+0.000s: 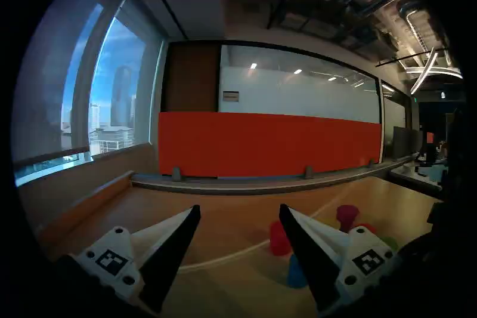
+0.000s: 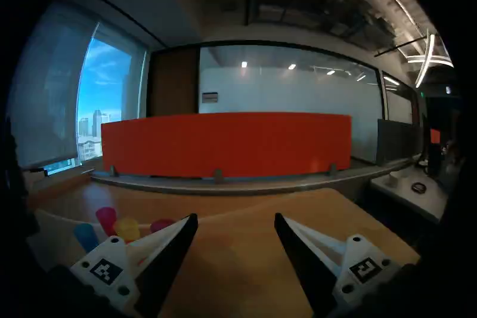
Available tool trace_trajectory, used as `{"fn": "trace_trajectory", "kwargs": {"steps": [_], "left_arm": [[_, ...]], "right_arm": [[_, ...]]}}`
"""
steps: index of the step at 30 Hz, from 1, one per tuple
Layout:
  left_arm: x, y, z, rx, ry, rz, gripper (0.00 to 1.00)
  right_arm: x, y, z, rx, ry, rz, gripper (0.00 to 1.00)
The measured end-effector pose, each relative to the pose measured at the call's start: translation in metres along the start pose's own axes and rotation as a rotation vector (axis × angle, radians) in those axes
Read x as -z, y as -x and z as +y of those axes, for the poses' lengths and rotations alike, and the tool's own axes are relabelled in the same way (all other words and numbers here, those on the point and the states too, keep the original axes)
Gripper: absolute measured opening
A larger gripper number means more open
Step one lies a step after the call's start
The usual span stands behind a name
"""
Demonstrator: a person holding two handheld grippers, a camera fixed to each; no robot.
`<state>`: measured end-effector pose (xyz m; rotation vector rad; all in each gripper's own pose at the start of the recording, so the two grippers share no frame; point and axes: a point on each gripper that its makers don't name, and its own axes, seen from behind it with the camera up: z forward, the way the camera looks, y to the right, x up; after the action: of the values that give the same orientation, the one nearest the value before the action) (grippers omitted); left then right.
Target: Pour water
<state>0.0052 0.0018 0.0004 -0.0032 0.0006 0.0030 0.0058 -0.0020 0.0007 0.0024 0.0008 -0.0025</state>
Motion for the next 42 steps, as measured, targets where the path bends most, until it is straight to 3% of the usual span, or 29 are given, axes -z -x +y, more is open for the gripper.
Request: {"fn": "trace_trajectory", "kwargs": {"steps": [8, 14, 17, 23, 29, 42], "left_arm": [[-0.006, -0.052, 0.013, -0.033, 0.034, 0.017, 0.98], [-0.008, -0.081, 0.019, -0.007, 0.074, 0.02, 0.98], [-0.009, -0.085, 0.024, 0.008, 0.103, 0.013, 0.98], [-0.012, -0.085, 0.02, -0.002, 0.119, -0.007, 0.98], [-0.011, -0.074, 0.026, -0.016, 0.175, -0.037, 0.99], [-0.007, -0.076, 0.059, -0.023, 0.383, -0.029, 0.98]], "right_arm": [[-0.007, -0.047, -0.011, 0.024, -0.022, 0.005, 0.99], [-0.01, -0.073, -0.016, 0.01, -0.044, 0.013, 0.99], [-0.011, -0.074, -0.017, 0.006, -0.052, 0.017, 0.99], [-0.012, -0.068, -0.02, 0.016, -0.084, -0.014, 0.99], [-0.008, -0.07, -0.042, 0.004, -0.194, -0.018, 0.99], [0.014, -0.09, -0.093, -0.061, -0.465, -0.009, 0.99]]}}
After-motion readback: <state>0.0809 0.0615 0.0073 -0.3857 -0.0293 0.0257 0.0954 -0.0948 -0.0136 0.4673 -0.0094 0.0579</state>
